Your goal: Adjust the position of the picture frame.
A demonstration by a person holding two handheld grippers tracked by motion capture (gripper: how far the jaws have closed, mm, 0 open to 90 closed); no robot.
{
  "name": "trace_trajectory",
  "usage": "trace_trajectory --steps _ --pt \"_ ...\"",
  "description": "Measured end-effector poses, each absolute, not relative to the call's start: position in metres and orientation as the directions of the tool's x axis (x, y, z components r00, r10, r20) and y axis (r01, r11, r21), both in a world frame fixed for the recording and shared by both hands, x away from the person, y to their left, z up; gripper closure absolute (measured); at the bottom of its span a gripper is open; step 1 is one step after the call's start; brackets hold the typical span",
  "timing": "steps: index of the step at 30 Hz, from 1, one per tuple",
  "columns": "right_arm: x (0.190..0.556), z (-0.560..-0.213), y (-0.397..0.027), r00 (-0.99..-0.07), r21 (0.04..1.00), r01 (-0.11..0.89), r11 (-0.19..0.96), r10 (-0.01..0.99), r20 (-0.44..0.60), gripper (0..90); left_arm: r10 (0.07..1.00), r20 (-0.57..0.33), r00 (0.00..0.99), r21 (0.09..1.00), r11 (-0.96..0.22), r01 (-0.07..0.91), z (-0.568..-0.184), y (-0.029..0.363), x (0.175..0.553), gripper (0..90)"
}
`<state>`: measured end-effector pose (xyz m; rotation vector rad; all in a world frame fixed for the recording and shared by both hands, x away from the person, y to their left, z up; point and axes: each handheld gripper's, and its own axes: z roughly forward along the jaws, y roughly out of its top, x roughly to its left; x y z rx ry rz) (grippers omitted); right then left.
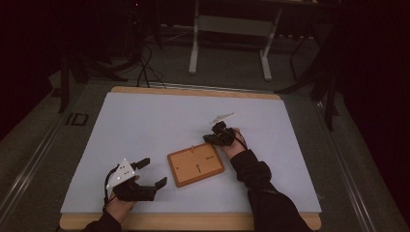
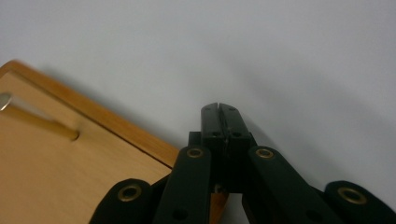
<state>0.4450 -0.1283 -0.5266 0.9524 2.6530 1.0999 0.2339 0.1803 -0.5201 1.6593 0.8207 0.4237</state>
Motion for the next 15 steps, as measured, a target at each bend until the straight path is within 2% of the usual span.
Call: trace_trajectory --steps 15 --pt "0.41 -0.535 -0.147 -0.774 0.677 0.556 0.483 0.598 0.208 90.0 0.696 -0.146 0.703 0.955 -0.087 0.285 -0.521 0.177 0.235 6.4"
